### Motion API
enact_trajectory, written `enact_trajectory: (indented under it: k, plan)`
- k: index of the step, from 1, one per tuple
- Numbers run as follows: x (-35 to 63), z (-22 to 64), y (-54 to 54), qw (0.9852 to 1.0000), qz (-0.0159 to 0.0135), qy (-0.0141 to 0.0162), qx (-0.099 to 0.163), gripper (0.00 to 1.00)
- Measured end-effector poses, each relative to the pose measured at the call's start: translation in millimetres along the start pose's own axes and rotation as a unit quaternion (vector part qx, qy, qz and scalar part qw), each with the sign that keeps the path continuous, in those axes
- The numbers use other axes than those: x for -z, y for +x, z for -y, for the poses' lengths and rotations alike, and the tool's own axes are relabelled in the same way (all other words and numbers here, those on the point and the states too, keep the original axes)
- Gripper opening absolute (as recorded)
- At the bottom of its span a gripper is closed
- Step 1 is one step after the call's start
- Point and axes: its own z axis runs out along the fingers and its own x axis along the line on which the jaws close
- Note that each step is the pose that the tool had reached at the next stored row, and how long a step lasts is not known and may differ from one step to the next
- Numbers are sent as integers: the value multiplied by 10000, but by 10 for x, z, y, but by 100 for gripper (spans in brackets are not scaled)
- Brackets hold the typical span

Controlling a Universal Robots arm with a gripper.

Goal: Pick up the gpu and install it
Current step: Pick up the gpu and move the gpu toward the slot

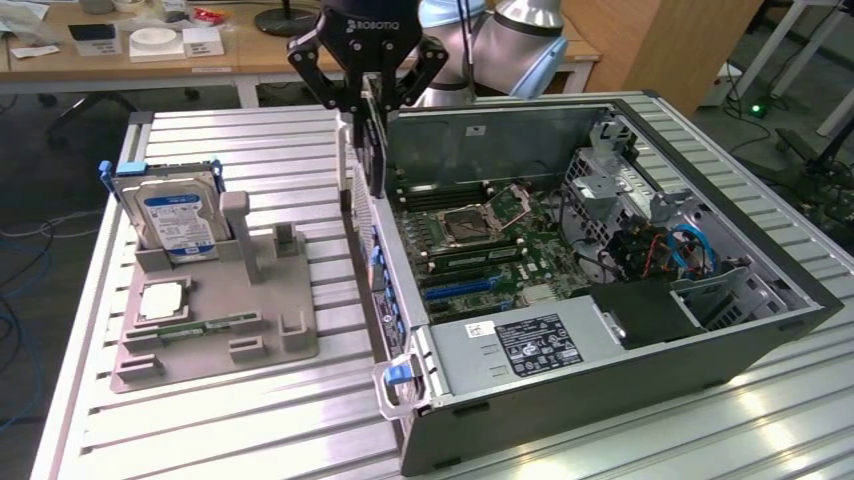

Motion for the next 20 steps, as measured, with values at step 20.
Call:
enact_trajectory:
  k: [20]
  plan:
    - [-12,-5,-151,10000,0,0,0,27]
